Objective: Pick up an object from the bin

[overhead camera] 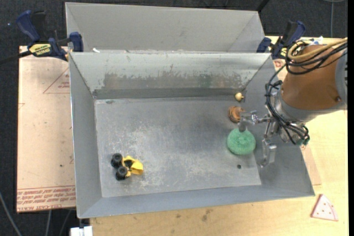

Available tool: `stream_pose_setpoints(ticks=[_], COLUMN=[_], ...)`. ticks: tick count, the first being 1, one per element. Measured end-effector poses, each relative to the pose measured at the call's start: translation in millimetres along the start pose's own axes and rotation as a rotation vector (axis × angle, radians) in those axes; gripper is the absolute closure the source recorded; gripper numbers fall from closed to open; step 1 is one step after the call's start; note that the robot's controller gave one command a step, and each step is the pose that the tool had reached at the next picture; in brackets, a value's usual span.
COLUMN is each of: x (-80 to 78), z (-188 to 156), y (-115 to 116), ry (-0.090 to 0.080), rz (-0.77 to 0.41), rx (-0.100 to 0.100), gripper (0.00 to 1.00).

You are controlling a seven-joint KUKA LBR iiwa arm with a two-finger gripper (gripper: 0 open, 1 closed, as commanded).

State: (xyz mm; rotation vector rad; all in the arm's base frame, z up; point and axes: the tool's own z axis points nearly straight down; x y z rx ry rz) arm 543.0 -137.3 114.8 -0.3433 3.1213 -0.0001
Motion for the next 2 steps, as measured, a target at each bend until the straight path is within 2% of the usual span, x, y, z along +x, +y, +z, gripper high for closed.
stream_pose_setpoints(ticks=[1, 2], x=[-35.4, -40.8], z=[28, 42], y=[-4, 0], ry=[-0.003, -0.001], rz=[-0.058, -0.037], rx=[0.002, -0.002], gripper=[0.0, 1.0])
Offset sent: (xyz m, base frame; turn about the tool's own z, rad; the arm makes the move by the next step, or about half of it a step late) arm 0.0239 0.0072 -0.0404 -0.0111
